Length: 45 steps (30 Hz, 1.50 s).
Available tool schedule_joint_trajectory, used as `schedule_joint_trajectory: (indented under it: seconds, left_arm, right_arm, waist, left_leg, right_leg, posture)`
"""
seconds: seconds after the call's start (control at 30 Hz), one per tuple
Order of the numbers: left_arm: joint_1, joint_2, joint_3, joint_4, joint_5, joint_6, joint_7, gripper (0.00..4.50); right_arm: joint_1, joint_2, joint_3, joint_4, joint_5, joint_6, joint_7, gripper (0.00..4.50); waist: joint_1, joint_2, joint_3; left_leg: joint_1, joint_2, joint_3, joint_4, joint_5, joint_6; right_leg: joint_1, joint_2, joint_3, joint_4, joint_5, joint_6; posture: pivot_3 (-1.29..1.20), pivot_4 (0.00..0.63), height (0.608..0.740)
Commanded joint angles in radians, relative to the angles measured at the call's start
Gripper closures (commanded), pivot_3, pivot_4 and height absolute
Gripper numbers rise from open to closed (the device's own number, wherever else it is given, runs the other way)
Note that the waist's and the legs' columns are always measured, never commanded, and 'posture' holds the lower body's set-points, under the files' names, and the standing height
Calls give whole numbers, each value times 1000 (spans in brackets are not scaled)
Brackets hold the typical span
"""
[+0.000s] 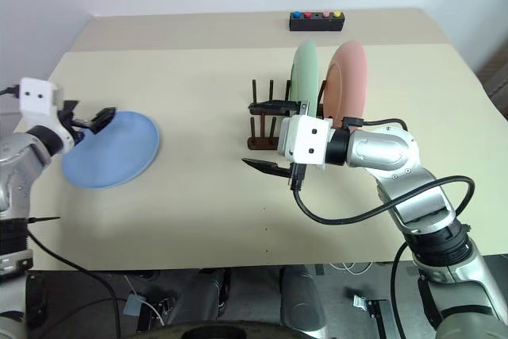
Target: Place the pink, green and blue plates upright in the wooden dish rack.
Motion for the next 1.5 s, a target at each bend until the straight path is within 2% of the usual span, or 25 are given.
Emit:
schedule_joint_trajectory:
  seconds: [0.03,0.3,0.4,0.63,0.87,1.2,1.33,1.5]
  left_arm:
    - [-9,39,41,22,33,76,65,30]
    - [18,50,52,56,28,272,100,30]
    - [31,17,77,65,9,302,106,926]
    - [31,-23,98,38,-14,308,108,4440]
    - [0,-131,191,-86,-132,148,52,4478]
    - [-163,-239,48,-282,-63,-25,199,4478]
    - [-265,-300,-51,-340,16,-36,325,4478]
    - [-358,-396,-194,-424,100,-52,404,4478]
  right_arm:
    - [4,20,-5,11,-13,-33,6,0]
    - [11,51,-3,28,-26,-40,9,0]
    - [20,54,-7,26,-31,-37,4,0]
    - [26,54,-12,20,-36,-33,1,0]
    - [12,56,-16,24,-45,-36,-10,0]
    - [-105,109,5,115,-202,-122,-108,0]
    - [-153,147,29,164,-309,-187,-179,0]
    - [-196,195,60,218,-424,-247,-260,0]
  waist:
    - [0,0,0]
    - [1,0,0]
    - [0,-1,0]
    - [2,0,-1]
    - [13,-3,-2]
    - [26,-4,-1]
    - [25,-5,-1]
    - [26,-5,-1]
  left_leg:
    - [0,0,0,0,0,0]
    - [0,0,0,0,0,0]
    - [0,0,0,0,0,0]
    - [1,0,0,0,0,0]
    - [0,0,0,1,0,-1]
    - [0,0,0,1,1,-2]
    - [0,0,0,1,1,-2]
    - [0,0,0,1,1,-2]
  right_leg:
    - [0,0,0,0,0,0]
    - [-1,0,0,1,0,0]
    - [-1,0,0,1,0,0]
    - [-1,0,0,2,0,-1]
    - [0,-1,0,2,1,-1]
    - [-1,-1,0,1,1,-1]
    - [-1,0,0,1,1,-1]
    - [-1,0,0,1,1,-1]
  posture:
    - [0,150,740]
    - [0,150,740]
    - [0,150,740]
    - [0,150,740]
    - [0,150,740]
    - [0,150,740]
    - [0,150,740]
    - [0,150,740]
